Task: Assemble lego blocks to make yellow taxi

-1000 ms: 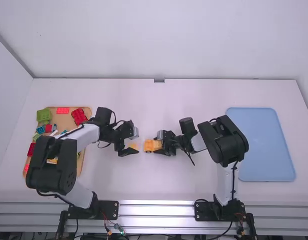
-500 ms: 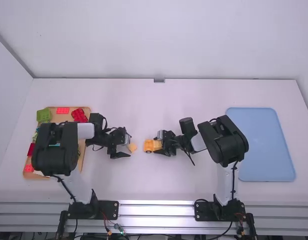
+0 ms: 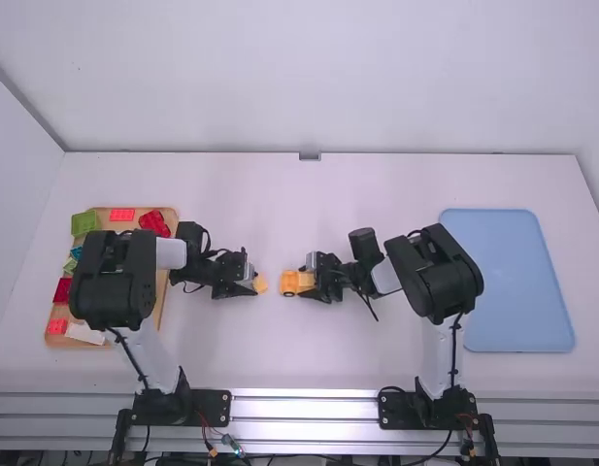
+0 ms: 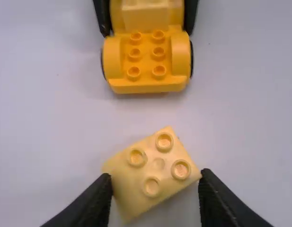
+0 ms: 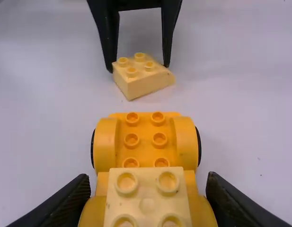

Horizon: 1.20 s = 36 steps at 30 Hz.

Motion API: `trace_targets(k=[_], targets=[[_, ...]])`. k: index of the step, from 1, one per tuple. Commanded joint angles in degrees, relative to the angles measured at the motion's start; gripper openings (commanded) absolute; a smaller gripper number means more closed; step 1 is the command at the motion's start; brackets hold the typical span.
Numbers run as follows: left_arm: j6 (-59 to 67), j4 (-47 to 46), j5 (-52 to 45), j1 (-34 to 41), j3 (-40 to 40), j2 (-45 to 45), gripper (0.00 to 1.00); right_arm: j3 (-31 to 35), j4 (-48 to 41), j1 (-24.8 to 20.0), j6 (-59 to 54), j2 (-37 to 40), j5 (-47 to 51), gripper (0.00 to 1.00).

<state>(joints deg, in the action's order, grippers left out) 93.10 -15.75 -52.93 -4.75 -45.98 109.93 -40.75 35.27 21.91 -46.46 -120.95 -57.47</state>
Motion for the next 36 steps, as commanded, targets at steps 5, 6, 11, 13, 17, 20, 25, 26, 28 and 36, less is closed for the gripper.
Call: trace_targets(k=[5,6,11,13,17,20,25,26,28,36], targets=[[0.3,-0.7,-0.6,0.3,0.0,0.7,0.40,0.6,-0.6,-0.1,1.2,-1.0,1.8,0.62],[0.1,-0.7,-0.6,0.3,0.0,0.7,0.47,0.6,-0.6,-0.1,1.2,-1.0,1.8,0.62],[-0.4,-0.7,-1.5,0.3,-0.2,0.7,0.66,0.6,-0.6,-0.1,1.2,-1.0,1.8,0.63],[-1.4,0.2,-2.1,0.3,-0.1,0.7,0.77,0.6,-0.6,-0.1,1.2,-1.0,1.8,0.62],[-0.7,1.6,-0.1,0.3,-0.3,0.7,0.80,0.6,-0.6,-0.1,1.2,-1.0,1.8,0.63],[-2.7,-1.0,0.3,0.3,-2.6,0.7,0.82,0.5,-0.6,-0.1,1.2,-1.0,1.8,0.63],[6.3,-12.5,1.9,0.3,-8.4,0.7,0.84,0.5,-0.6,-0.1,1.2,-1.0,1.8,0.63],[9.2,-14.7,2.3,0.3,-9.0,0.7,0.87,0.5,-0.6,-0.1,1.2,-1.0,1.8,0.63],[14.3,-17.2,3.6,0.4,-9.4,0.7,0.82,0.5,-0.6,-0.1,1.2,-1.0,1.8,0.63],[0.3,-20.6,11.5,4.7,-13.5,0.6,0.98,0.5,-0.7,-0.1,1.7,-1.0,1.8,0.63]])
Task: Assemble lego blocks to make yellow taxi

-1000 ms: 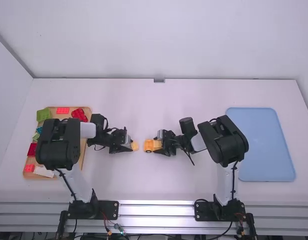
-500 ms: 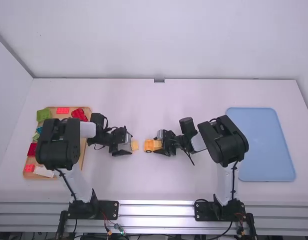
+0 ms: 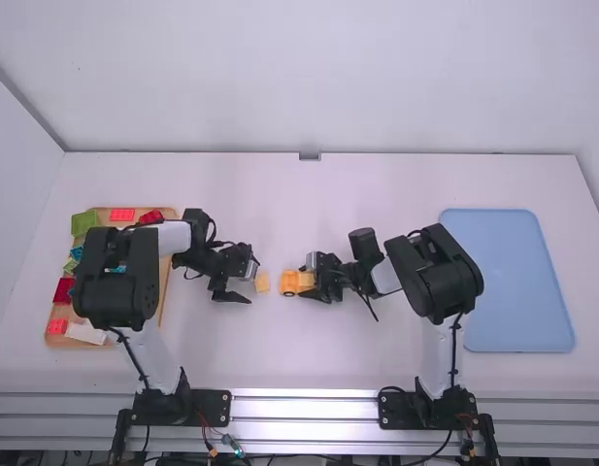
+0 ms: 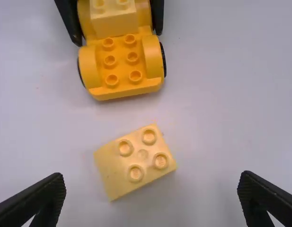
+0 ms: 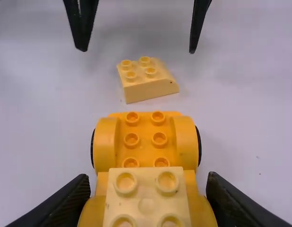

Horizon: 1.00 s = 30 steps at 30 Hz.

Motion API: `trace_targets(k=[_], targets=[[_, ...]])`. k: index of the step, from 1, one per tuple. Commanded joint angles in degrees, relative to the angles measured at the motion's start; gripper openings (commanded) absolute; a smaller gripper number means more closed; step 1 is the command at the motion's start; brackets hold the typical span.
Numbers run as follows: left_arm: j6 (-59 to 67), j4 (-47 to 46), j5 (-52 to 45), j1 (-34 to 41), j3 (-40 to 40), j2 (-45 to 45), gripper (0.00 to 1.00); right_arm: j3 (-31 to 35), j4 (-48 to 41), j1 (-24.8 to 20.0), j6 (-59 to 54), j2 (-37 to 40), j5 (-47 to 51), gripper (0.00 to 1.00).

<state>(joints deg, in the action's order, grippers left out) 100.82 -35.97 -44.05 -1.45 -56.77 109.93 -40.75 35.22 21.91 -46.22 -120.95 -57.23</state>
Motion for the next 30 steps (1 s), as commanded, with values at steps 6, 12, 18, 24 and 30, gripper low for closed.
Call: trace_targets(k=[6,12,18,24,30], targets=[[-43.4,-4.3,17.5,9.1,-12.3,0.5,0.99,0.6,-0.8,-0.1,1.4,-1.0,1.6,0.63],[-79.2,-4.2,36.0,13.8,-16.2,0.5,0.99,0.6,-0.4,-0.1,1.4,-1.0,1.6,0.64],[-121.7,-7.8,40.4,13.7,-19.3,0.5,0.99,0.2,0.2,-0.2,1.5,-1.0,1.8,0.66],[-130.1,-9.5,40.4,13.3,-15.6,0.5,0.99,0.3,0.5,-0.9,1.4,-1.0,1.7,0.66],[-131.5,-3.7,32.2,13.4,-9.2,0.5,0.88,0.3,0.4,-2.1,1.4,-1.0,1.6,0.66]])
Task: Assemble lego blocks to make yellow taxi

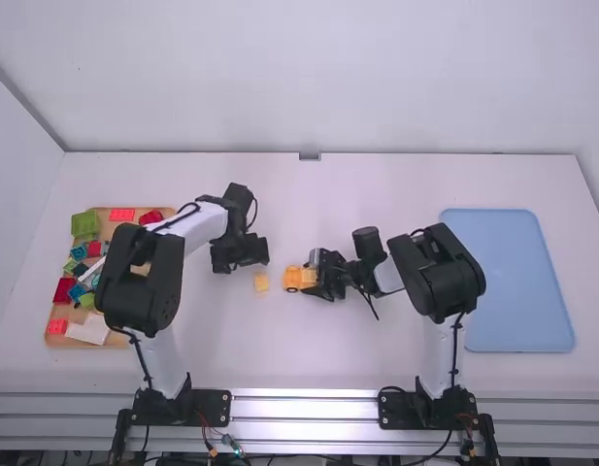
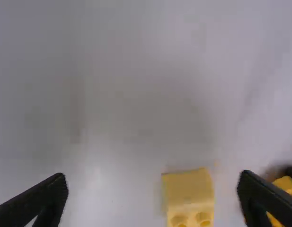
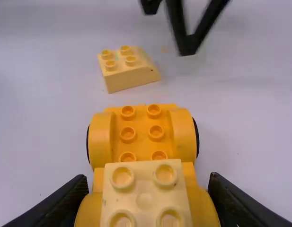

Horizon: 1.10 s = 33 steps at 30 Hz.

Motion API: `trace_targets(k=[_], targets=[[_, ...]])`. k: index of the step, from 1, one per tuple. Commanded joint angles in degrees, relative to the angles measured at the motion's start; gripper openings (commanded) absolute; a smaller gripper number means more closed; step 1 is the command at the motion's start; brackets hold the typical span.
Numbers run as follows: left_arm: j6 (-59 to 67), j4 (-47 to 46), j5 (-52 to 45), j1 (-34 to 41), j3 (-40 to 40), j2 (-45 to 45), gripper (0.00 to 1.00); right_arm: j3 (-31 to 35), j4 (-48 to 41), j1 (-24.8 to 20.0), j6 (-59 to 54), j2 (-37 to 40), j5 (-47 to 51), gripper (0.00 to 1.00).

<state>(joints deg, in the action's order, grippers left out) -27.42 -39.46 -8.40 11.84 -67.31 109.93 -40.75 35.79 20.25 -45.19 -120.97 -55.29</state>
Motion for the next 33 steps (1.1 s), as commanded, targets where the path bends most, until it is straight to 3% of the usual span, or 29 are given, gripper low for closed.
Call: trace_targets(k=[1,6,24,33], targets=[[-3.3,0.1,-3.5,0.2,2.3,0.5,0.76,0.3,-0.2,-0.8,0.4,-1.0,-0.4,0.66],[-8.3,-0.3,-0.3,1.4,3.9,0.5,0.63,0.3,-0.2,-0.6,0.4,-1.0,-0.4,0.66],[-7.8,-0.5,-1.2,5.3,4.7,-1.6,0.67,0.3,-0.2,1.9,-0.1,-1.0,1.4,0.67],[-10.6,1.3,3.2,9.5,7.3,-1.9,0.56,0.3,-0.2,1.9,-0.1,-1.0,1.3,0.67]])
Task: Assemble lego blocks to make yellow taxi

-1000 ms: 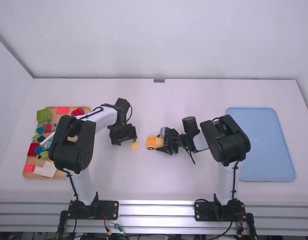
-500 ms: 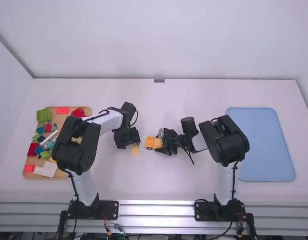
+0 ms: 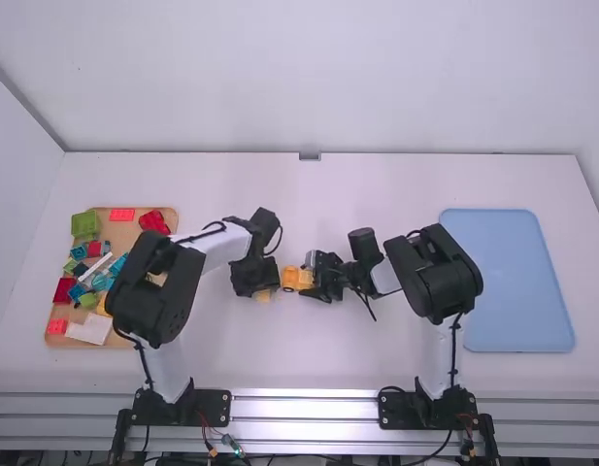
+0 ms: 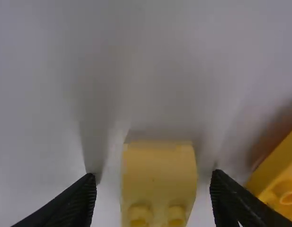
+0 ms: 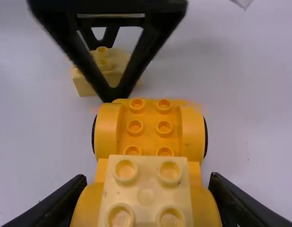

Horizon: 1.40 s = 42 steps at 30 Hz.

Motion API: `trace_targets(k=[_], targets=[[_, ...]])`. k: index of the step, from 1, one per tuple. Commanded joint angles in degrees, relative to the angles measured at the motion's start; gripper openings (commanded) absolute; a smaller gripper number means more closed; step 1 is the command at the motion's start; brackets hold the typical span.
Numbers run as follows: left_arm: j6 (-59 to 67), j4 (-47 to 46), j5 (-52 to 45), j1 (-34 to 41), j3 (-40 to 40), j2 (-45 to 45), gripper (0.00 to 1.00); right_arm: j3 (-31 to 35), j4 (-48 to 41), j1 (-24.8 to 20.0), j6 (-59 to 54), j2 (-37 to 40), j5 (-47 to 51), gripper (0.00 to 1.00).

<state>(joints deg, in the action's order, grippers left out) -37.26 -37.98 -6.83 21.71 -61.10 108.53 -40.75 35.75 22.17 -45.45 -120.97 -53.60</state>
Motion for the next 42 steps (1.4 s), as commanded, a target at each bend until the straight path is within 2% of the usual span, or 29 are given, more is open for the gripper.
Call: trace_targets(k=[1,3,5,7,8,10,12,17,24,25,26,27,30,32,37,42], targets=[[-0.7,-1.2,1.5,-0.8,0.7,-0.7,0.43,0.3,-0.2,0.0,0.2,-1.0,-0.3,0.67],[-0.7,-1.5,2.0,-0.6,0.6,-0.7,0.36,0.3,-0.2,0.0,0.2,-1.0,-0.3,0.68],[-0.4,-1.0,1.9,-0.5,0.7,-0.7,0.35,0.3,-0.1,0.0,0.2,-1.0,-0.3,0.73],[-0.5,0.1,2.0,-0.4,1.0,-0.7,0.34,0.3,0.0,0.0,0.2,-0.9,-0.6,0.86],[-0.5,0.3,2.0,-0.3,1.1,-0.7,0.33,0.3,0.0,0.0,0.2,-0.9,-0.8,0.86],[-0.5,1.6,2.0,-0.5,1.7,-0.7,0.23,0.3,0.3,0.0,0.2,-0.4,-3.5,0.93],[-0.2,2.6,2.0,-0.8,2.1,-0.7,0.21,0.3,-0.3,-0.2,0.2,1.1,-5.4,0.99],[1.0,3.3,4.8,-1.0,2.0,-0.7,0.18,0.3,-5.6,-1.5,1.9,7.5,-4.6,0.99],[0.6,1.5,10.2,-1.7,-0.6,-0.7,0.18,0.3,-26.2,-4.9,-5.2,19.8,-0.3,0.98],[0.5,1.4,10.7,-2.0,-1.4,-0.7,0.15,0.3,-30.5,-5.6,-6.7,22.3,0.9,0.99],[0.5,1.4,10.7,-2.0,-1.4,-0.7,0.15,0.3,-30.5,-5.6,-6.7,22.3,0.9,0.99],[0.5,1.4,10.6,-2.3,-1.9,-0.7,0.08,0.3,-33.7,-6.2,-7.5,24.4,1.8,0.99],[-1.6,1.3,10.9,-2.5,-2.4,-0.7,0.06,0.3,-37.9,-7.0,-7.6,27.4,3.4,0.99],[-5.8,0.9,11.8,-2.8,-2.4,-0.7,0.02,0.3,-41.1,-7.5,-7.7,29.4,5.5,0.99],[-20.2,-1.9,13.2,-3.1,-2.7,-0.7,0.02,0.4,-47.0,-7.5,-14.2,32.3,7.1,0.99],[-35.4,-4.9,12.3,-3.0,-3.2,-0.7,0.02,2.6,-43.9,-7.6,-13.2,34.9,7.0,0.98]])
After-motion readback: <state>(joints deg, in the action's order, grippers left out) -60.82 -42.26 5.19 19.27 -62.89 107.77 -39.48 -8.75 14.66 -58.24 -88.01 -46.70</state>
